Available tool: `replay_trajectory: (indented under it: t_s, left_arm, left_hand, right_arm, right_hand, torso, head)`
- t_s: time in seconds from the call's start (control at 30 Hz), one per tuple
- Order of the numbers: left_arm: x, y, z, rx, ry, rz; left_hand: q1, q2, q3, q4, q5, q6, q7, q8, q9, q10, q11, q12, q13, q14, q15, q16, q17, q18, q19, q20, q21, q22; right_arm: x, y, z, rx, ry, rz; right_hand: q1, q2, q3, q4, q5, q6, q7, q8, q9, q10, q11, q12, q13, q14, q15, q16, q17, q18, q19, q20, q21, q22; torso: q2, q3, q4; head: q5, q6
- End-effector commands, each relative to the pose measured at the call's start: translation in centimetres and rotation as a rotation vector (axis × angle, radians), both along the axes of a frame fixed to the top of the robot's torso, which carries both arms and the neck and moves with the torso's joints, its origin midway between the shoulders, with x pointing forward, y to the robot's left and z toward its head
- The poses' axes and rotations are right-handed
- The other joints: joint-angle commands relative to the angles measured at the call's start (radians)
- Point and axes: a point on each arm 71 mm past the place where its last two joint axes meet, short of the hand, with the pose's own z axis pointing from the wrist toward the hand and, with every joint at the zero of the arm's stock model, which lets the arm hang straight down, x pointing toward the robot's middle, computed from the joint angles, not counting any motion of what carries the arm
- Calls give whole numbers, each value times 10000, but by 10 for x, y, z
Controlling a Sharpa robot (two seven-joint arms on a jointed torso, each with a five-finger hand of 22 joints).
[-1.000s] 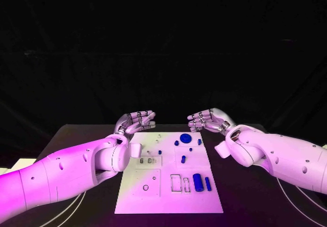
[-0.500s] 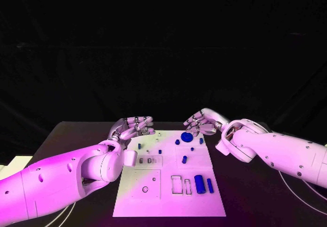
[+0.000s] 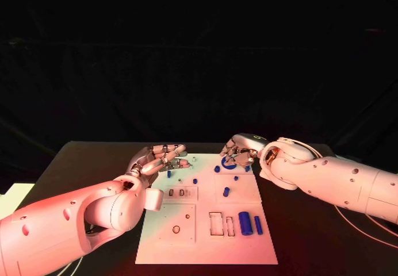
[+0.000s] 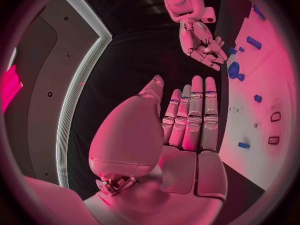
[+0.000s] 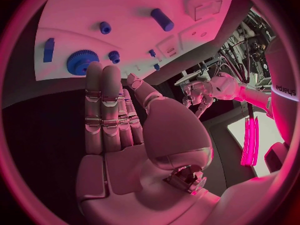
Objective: Assemble the parts on the task board
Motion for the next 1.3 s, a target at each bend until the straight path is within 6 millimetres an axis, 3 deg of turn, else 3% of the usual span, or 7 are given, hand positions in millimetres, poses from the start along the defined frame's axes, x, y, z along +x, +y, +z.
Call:
replay_trajectory:
  t_s: [0.03, 0.3, 0.6, 0.93, 1.3]
  left_arm:
    - [-4, -4, 5, -204, -6, -379]
    - [-8, -3, 11, -255, -60, -461]
    - [-9, -3, 14, -269, -92, -501]
    - [-9, -2, 16, -270, -115, -517]
    - [-9, -1, 17, -249, -104, -521]
  left_hand:
    - [-89, -1, -19, -29, -69, -33, 45, -60, -11, -38, 40, -53, -11, 47, 19, -15, 8, 100, 70, 19, -12, -5]
    - [-89, -1, -19, -31, -69, -34, 45, -61, -11, -38, 40, -54, -12, 47, 19, -16, 10, 100, 71, 19, -12, -5]
    - [-89, -1, -23, -37, -69, -36, 46, -66, -12, -41, 41, -61, -12, 48, 19, -17, 17, 100, 74, 19, -14, -6]
    - [-95, -5, -35, -50, -70, -43, 53, -79, -13, -47, 46, -76, -14, 46, 22, -24, 32, 99, 78, 20, -18, -7]
    - [-97, -1, -39, -57, -70, -44, 55, -85, -13, -49, 48, -84, -14, 45, 23, -27, 40, 99, 81, 20, -21, -8]
  right_arm:
    - [0, 4, -1, -1408, -309, 102]
    - [3, 11, 2, -1932, -406, 214]
    - [6, 15, 1, -2400, -364, 217]
    - [8, 19, 0, -2701, -327, 257]
    - [10, 24, -1, -2746, -336, 330]
  right_hand:
    - [-94, -47, 167, 20, -19, 23, -39, -41, 5, -89, -7, -32, 20, 287, -50, 1002, 1009, 70, -110, 27, 565, 506]
    - [-113, -125, 382, 118, -58, 71, -40, -30, 11, -298, 66, -43, -2, 232, -14, 2490, 2558, -86, -37, 88, 1911, 1997]
    - [-84, -139, 533, 189, -63, 159, -19, -14, 20, -388, 87, -44, -23, 212, 40, 3160, 3259, -171, 37, 109, 2628, 2825]
    - [-68, -161, 631, 244, -88, 232, -10, -10, 23, -377, 93, -34, -26, 223, 54, 3562, 3665, -218, 72, 122, 3026, 3267]
    - [-68, -154, 701, 303, -123, 278, -10, -9, 24, -349, 96, -26, -24, 232, 62, 3833, 3947, -252, 98, 131, 3286, 3564]
  torso:
    - [210, -24, 99]
    - [366, -29, 120]
    - [476, -13, 149]
    - [561, -28, 197]
    - [617, -71, 249]
  head:
    - [-80, 38]
    - [-112, 49]
    - [-112, 55]
    - [-143, 46]
    - [-143, -5]
